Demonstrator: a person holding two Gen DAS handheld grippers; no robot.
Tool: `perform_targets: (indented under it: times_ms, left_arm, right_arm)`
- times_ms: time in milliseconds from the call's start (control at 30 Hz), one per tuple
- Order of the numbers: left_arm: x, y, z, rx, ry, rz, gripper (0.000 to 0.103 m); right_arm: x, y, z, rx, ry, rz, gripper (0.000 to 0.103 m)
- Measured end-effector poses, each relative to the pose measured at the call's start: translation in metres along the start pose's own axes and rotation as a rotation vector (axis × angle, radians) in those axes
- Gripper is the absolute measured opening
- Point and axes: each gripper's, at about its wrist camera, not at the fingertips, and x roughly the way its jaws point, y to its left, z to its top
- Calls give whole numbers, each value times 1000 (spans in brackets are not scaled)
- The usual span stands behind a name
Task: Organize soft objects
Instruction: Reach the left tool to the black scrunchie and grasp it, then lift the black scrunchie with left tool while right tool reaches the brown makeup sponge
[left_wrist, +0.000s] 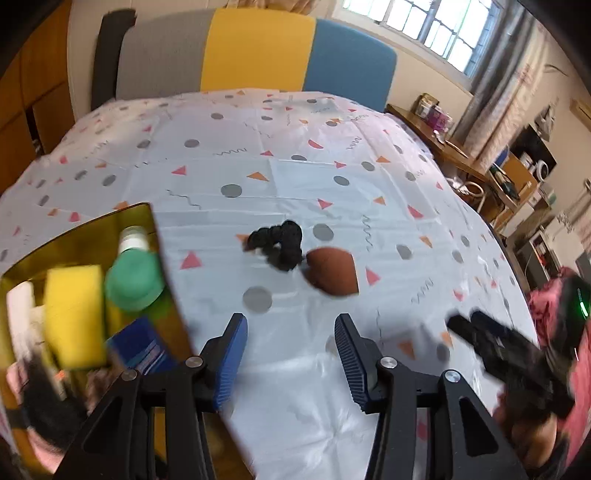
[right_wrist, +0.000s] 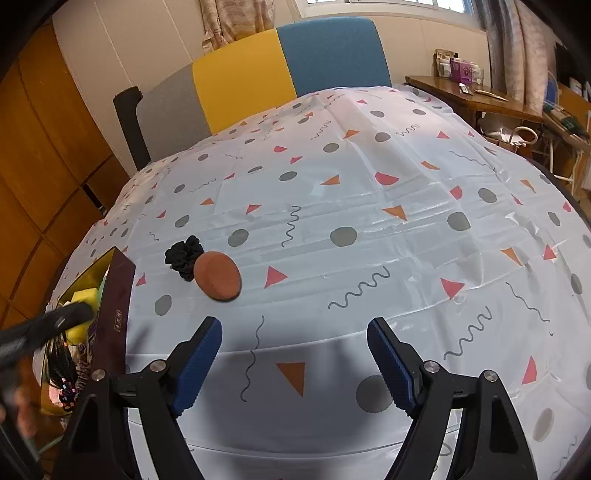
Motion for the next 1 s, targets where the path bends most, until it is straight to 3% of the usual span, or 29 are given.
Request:
perform_targets:
  times_ms: [233, 400, 500, 633, 700, 1000]
  left_arm:
    - [62, 4, 40, -94, 74, 13, 50]
    - [91, 7, 64, -145, 68, 37, 50]
    - [107, 7, 75, -166, 63, 30, 55]
    - [133, 13, 79, -201, 103, 60, 56]
    - [146, 17, 76, -202, 138, 84, 53]
    - [147, 3, 70, -52, 140, 162, 51]
  right_arm:
    - [-1, -1, 1, 7, -1, 4, 82]
    - [0, 0, 2, 12, 8, 24, 82]
    - [3, 1, 2, 11, 18, 31, 82]
    - [5, 0, 1, 15, 28, 35, 82]
    - [5, 0, 2, 15, 25, 34, 82]
    - [2, 0, 3, 6, 8, 24, 82]
